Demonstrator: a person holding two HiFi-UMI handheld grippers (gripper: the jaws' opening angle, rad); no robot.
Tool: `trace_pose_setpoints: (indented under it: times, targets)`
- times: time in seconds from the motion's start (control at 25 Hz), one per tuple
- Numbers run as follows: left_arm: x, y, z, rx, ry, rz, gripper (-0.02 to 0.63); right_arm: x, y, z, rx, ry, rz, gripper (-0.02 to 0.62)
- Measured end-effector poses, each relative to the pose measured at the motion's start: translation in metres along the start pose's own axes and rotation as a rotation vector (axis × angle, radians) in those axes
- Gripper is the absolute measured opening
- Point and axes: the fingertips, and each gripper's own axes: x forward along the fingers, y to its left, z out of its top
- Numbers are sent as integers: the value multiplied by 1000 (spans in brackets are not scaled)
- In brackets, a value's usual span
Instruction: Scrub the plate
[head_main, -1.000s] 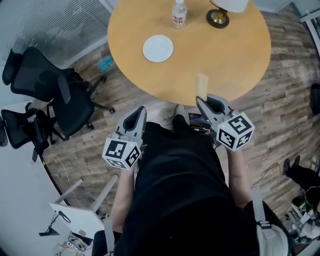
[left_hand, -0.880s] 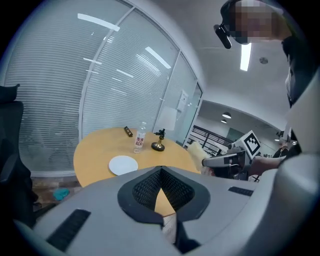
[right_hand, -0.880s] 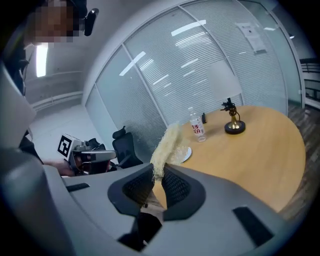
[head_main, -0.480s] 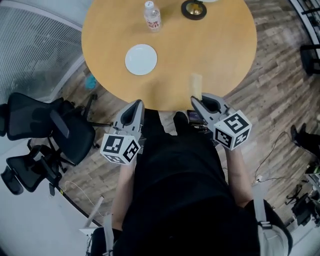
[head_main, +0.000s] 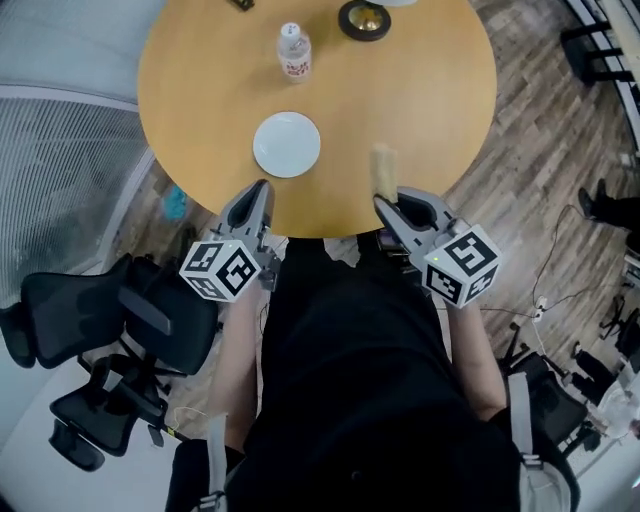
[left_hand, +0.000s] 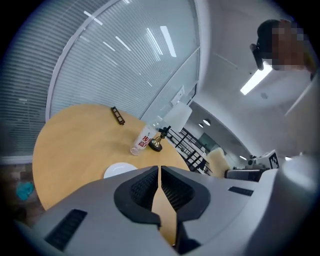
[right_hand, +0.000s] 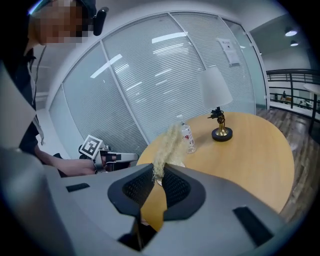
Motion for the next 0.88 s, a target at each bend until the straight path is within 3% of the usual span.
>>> trace_pose_setpoints:
  times: [0.24, 0.48, 0.72, 0.88]
  targets:
    - [20, 62, -21, -202, 97, -73, 18, 24, 23, -17, 35, 21, -93, 46]
    - [40, 101, -64, -440, 188, -78, 136, 34, 37, -31, 64, 36, -135, 46]
    - [61, 122, -96, -645, 199, -43, 195, 36, 37, -40, 65, 71, -126, 46]
    - [71, 122, -99, -694, 180, -56, 201, 38, 39, -38, 52, 79, -113, 46]
